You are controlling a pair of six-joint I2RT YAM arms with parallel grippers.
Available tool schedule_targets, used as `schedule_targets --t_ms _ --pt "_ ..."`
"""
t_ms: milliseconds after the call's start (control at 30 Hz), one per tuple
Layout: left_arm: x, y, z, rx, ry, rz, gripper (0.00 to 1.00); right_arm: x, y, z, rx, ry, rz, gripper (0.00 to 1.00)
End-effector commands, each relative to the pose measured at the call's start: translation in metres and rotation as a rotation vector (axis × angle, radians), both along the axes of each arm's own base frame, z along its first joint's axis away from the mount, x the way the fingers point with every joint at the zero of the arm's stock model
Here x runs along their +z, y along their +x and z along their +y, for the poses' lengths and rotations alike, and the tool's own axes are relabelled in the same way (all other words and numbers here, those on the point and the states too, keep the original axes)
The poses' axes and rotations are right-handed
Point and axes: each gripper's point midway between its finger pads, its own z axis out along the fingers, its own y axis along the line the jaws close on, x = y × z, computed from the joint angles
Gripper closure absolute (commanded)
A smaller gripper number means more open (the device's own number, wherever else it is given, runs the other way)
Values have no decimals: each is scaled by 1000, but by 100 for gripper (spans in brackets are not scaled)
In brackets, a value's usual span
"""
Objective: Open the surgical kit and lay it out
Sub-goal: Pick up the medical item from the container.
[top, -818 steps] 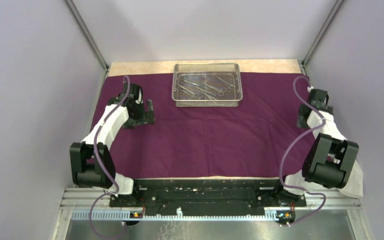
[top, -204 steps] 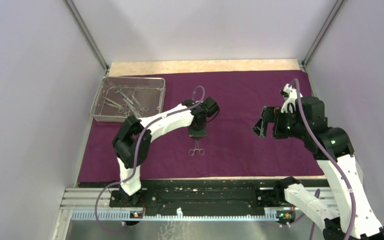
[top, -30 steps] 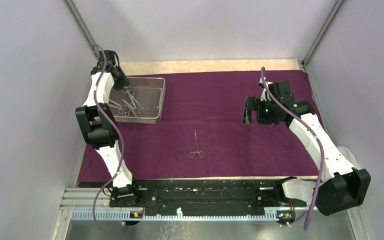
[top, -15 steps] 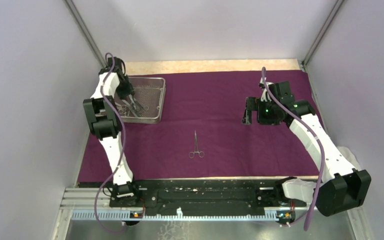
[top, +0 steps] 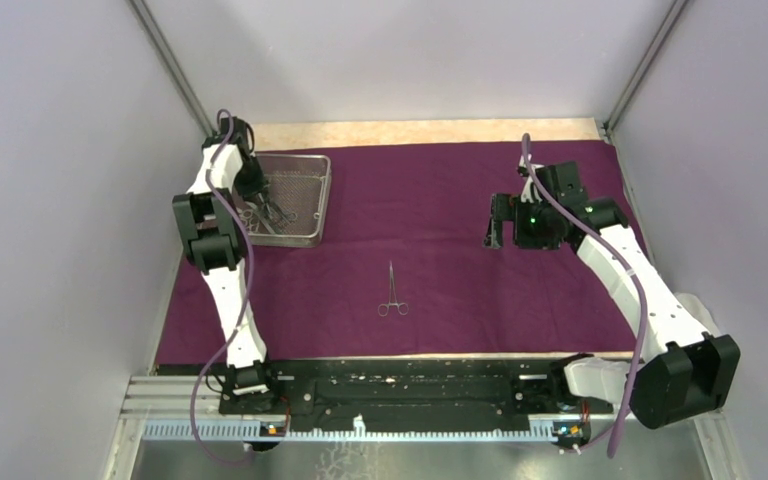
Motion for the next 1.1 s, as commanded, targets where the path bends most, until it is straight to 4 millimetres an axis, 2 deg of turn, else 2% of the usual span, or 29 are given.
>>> schedule_targets --t_ms 0,333,567,667,800,1067 --pt "2 3 4 -14 27 5 67 20 13 -1 -21 9 -55 1" --pt "-13 -6 -3 -69 28 59 56 18 14 -1 -20 9 -51 1" --pt "-29 -10 -3 -57 23 93 69 20 14 0 -19 17 -53 1" --pt "-30 -8 -5 -61 13 89 76 20 14 0 -21 16 -54 1" --pt "-15 -2 -5 -61 14 46 83 20 12 0 -25 18 -54 1" --pt "36 13 -5 -55 22 -88 90 18 12 2 -22 34 -58 1"
